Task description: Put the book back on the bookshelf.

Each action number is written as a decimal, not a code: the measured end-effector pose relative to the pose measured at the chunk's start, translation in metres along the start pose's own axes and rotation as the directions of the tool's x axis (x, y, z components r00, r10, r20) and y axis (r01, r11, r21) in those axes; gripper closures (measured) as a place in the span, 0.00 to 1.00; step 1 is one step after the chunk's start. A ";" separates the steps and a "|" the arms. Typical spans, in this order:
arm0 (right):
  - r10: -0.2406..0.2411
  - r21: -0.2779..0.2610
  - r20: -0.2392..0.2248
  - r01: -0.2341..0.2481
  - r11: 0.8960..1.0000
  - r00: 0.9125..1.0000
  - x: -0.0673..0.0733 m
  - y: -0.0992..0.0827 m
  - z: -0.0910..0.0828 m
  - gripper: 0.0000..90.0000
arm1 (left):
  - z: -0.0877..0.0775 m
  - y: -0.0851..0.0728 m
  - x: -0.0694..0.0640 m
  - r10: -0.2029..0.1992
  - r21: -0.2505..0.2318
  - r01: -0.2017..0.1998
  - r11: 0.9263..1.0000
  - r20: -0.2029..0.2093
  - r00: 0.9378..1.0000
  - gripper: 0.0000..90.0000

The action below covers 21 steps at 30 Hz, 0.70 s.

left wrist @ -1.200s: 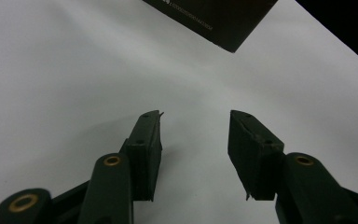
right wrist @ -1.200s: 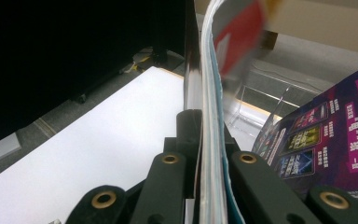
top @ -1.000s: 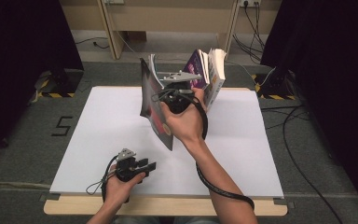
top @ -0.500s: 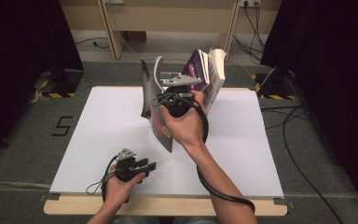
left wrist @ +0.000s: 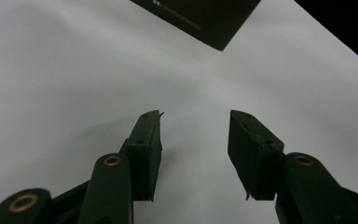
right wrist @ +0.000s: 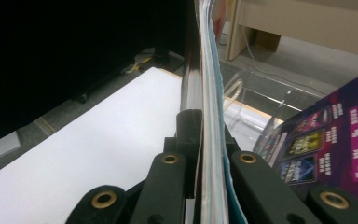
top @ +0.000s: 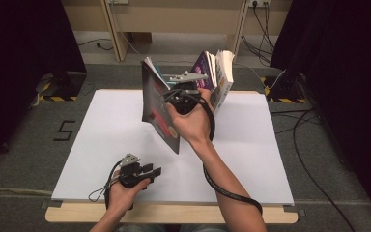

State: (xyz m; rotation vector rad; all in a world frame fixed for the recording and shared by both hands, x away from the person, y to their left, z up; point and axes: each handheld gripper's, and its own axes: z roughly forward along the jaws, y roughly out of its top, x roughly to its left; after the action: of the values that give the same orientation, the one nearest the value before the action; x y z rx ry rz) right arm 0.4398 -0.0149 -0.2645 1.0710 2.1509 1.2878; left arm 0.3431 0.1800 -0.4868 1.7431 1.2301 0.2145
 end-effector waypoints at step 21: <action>0.095 0.018 0.095 -0.097 0.995 0.991 -0.041 -0.007 0.007 0.97 | 0.002 -0.001 -0.001 0.001 0.004 -0.001 1.000 0.001 1.000 0.60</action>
State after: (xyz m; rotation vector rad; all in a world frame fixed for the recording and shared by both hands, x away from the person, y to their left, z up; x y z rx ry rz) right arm 0.4669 -0.0448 -0.2760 1.2332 2.0715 1.2316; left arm 0.3436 0.1784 -0.4881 1.7475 1.2297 0.2125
